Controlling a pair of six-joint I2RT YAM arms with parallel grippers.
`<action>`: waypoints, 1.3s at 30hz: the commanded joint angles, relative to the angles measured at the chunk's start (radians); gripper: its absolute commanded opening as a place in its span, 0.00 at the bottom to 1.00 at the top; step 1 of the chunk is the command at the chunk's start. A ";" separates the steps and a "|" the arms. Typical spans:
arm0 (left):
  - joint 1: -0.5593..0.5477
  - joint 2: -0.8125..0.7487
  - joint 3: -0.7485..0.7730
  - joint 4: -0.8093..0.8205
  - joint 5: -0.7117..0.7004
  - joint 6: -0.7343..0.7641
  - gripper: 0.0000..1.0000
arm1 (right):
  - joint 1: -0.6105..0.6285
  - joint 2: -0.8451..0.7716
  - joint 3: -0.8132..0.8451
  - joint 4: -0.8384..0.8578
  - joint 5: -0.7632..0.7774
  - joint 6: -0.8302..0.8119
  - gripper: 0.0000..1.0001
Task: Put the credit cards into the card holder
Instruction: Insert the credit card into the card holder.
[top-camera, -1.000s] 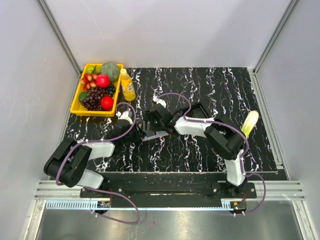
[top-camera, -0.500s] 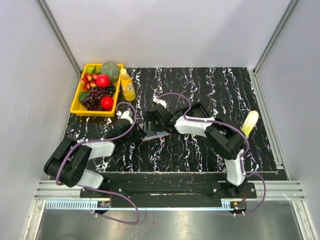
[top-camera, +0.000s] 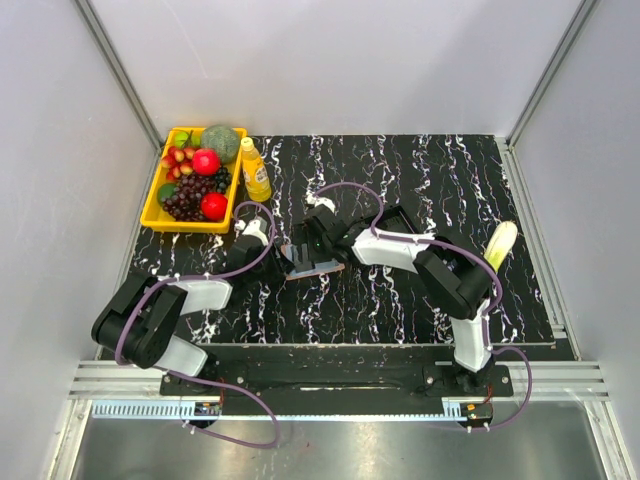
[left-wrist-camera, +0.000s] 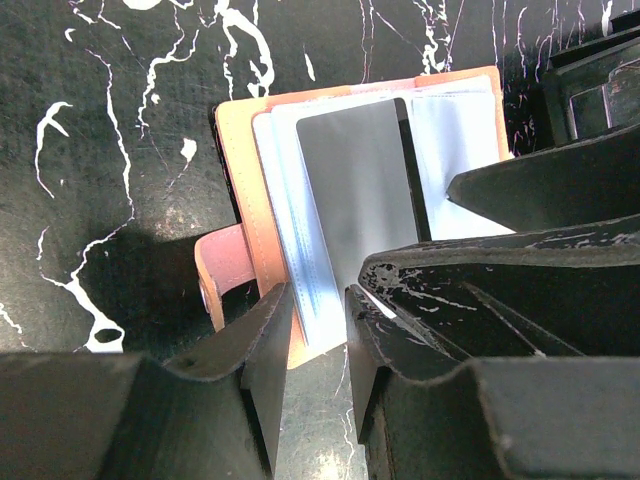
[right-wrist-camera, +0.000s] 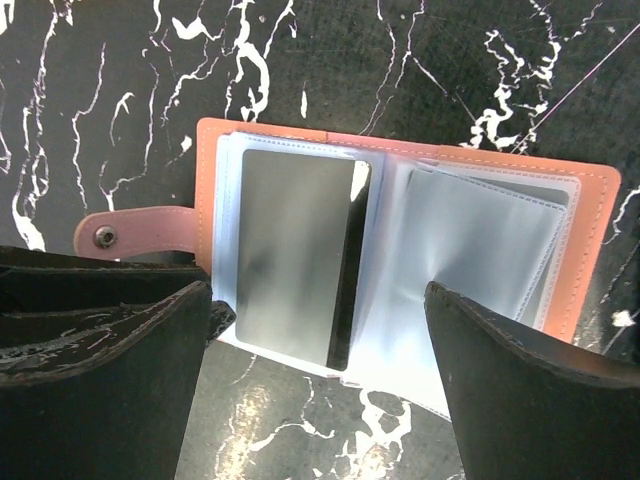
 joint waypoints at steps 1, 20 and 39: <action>-0.003 0.027 0.023 -0.003 0.003 0.020 0.33 | -0.022 -0.031 -0.002 -0.088 0.018 -0.105 0.94; -0.003 0.010 0.029 0.008 0.019 0.020 0.33 | -0.013 -0.062 -0.084 0.157 -0.265 0.068 0.95; -0.003 0.010 0.014 0.041 0.027 0.015 0.33 | -0.036 0.001 -0.111 0.229 -0.320 0.117 0.95</action>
